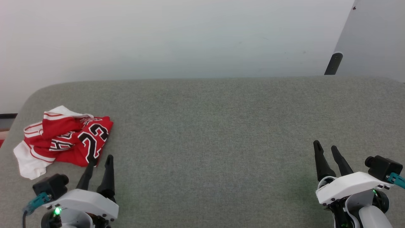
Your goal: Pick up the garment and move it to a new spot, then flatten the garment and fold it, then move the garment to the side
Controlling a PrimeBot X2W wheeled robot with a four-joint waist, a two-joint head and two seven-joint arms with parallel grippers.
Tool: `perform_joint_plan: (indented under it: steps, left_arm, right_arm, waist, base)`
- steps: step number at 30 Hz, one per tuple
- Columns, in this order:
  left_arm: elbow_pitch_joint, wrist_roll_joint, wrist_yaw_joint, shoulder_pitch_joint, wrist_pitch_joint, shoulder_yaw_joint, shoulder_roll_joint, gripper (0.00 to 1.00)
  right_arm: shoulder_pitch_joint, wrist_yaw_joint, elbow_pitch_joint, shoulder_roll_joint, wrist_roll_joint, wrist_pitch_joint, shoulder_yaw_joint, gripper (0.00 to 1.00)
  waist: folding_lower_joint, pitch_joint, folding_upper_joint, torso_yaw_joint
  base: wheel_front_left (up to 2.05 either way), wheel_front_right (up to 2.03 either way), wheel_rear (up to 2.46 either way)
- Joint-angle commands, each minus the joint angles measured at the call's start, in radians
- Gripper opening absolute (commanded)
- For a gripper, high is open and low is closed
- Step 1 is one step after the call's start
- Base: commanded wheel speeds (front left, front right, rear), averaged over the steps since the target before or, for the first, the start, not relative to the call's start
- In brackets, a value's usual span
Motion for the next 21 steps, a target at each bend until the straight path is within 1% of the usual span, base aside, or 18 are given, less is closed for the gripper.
perform_joint_plan:
  steps: [1, 9, 21]
  left_arm:
    - [-0.010, 0.035, 0.007, -0.021, -0.010, -0.003, 0.014, 1.00]
    - [-0.013, 0.125, 0.013, -0.025, -0.032, -0.011, 0.030, 1.00]
    - [-0.019, 0.240, 0.013, -0.025, -0.062, -0.018, 0.043, 1.00]
  right_arm:
    - [-0.025, 0.000, -0.006, 0.001, -0.042, -0.010, -0.004, 1.00]
    - [-0.036, 0.000, -0.009, 0.010, -0.171, -0.032, -0.007, 1.00]
    - [-0.044, 0.000, -0.017, 0.017, -0.310, -0.063, -0.001, 1.00]
  waist:
    - [0.0000, 0.000, -0.0001, 0.000]
    - [0.0000, 0.001, -0.0001, -0.001]
    - [0.0000, -0.001, -0.0001, -0.003]
  base:
    - [0.00, 0.00, 0.00]
    - [0.00, 0.00, 0.00]
    - [0.00, 0.00, 0.00]
